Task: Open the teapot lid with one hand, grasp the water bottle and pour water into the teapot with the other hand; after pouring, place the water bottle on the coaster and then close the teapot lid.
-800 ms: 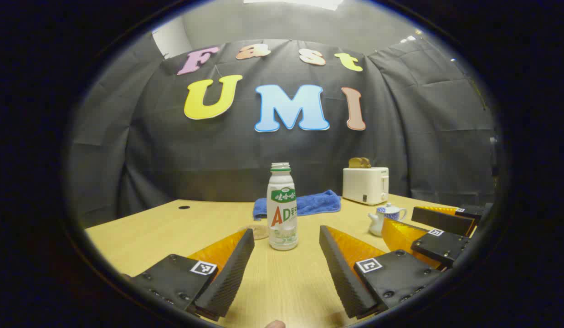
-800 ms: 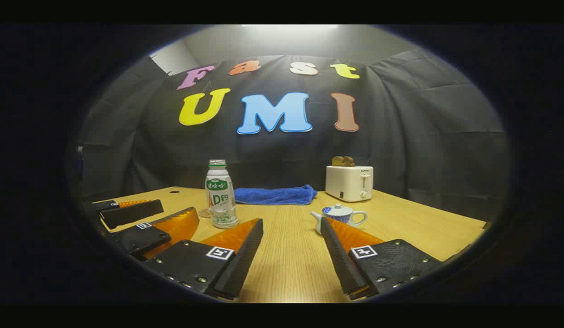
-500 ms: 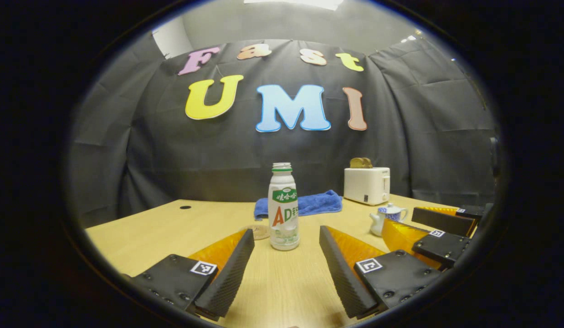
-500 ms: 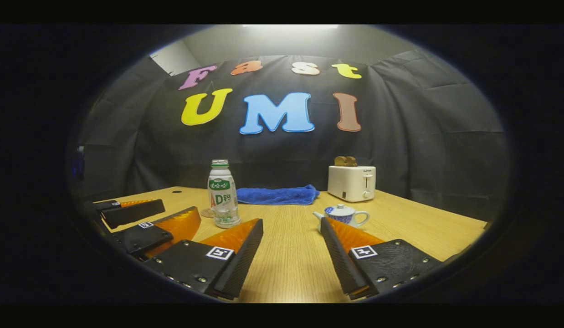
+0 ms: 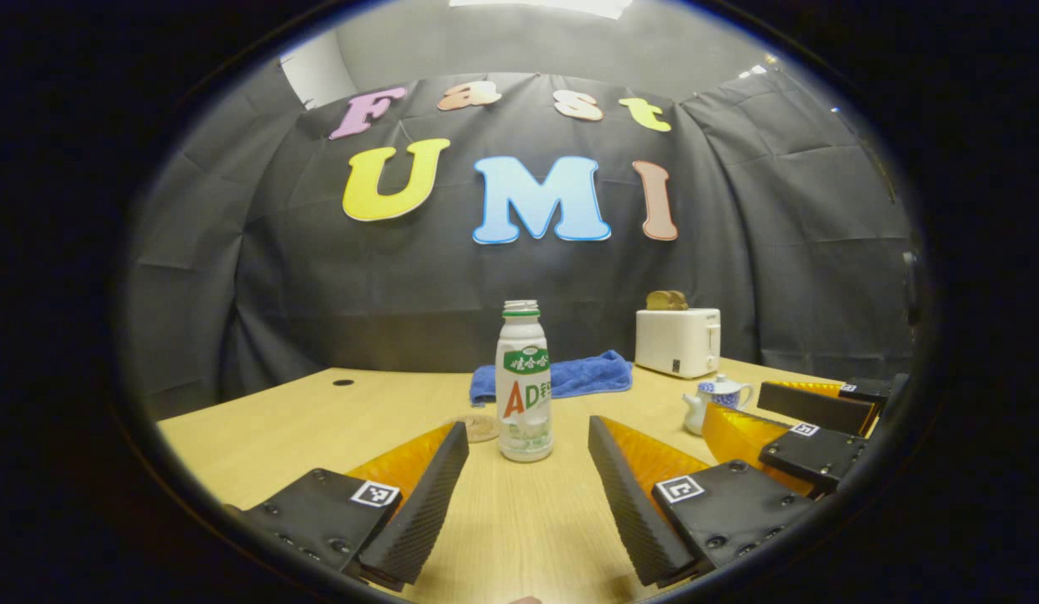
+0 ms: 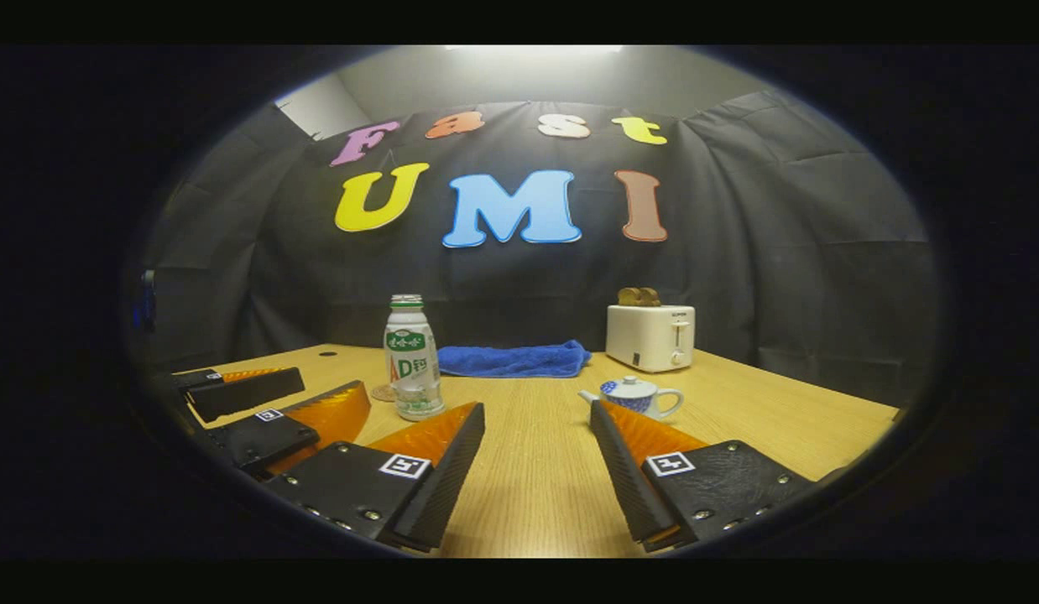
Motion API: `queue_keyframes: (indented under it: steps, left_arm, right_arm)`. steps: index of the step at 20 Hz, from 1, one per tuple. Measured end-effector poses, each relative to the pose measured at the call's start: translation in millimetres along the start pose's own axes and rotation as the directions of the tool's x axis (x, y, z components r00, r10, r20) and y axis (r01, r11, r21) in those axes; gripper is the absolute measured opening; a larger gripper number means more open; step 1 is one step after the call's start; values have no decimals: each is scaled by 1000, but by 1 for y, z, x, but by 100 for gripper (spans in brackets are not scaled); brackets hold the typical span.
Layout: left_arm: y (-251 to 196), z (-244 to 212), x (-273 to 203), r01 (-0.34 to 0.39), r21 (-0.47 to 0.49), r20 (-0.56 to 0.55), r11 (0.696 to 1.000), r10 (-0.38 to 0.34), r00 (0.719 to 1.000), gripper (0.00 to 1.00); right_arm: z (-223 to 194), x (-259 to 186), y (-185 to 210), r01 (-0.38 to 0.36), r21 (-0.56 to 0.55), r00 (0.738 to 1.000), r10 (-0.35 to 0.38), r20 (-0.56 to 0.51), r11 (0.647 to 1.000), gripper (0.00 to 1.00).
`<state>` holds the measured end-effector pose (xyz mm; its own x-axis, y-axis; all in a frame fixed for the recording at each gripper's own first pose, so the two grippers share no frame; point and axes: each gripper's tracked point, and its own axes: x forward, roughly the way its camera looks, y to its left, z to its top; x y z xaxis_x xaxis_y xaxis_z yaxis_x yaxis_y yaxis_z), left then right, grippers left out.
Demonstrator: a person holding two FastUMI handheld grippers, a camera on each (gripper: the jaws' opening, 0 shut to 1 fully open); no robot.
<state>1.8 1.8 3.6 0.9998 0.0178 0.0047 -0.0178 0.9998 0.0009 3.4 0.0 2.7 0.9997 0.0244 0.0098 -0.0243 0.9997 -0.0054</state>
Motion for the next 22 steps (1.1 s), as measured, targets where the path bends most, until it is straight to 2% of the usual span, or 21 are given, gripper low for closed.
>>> queue_keyframes:
  steps: [1,2,5,6,14,18,19,20,22]
  left_arm:
    - [-1,-1,1,1,-2,-2,1000,-1,1000,100]
    - [-3,-1,3,13,-9,-9,1000,-13,1000,95]
    - [-6,2,16,37,-53,-32,998,-39,999,95]
    - [-3,6,21,32,-57,-26,998,-33,999,100]
    - [8,29,52,15,-14,15,1000,-14,1000,100]
    - [7,34,61,20,2,25,1000,-20,999,100]
    - [7,32,65,22,2,23,1000,-22,999,89]
    - [8,32,67,23,4,18,1000,-23,1000,100]
    - [9,30,73,29,-8,6,1000,-29,1000,100]
  right_arm:
    - [1,1,-1,-5,3,1000,5,-1,1000,78]
    - [-1,2,-2,-5,6,1000,5,-12,1000,78]
    - [0,12,-6,-7,35,999,9,-48,999,78]
    - [3,16,-11,1,39,999,1,-41,999,78]
    - [23,57,-58,72,0,997,-72,-20,997,78]
    - [21,87,-78,102,-10,994,-103,-46,995,78]
    - [21,93,-81,107,-15,993,-108,-51,994,78]
    - [20,98,-84,113,-16,992,-114,-55,993,78]
    - [18,108,-88,120,-17,990,-120,-69,993,78]
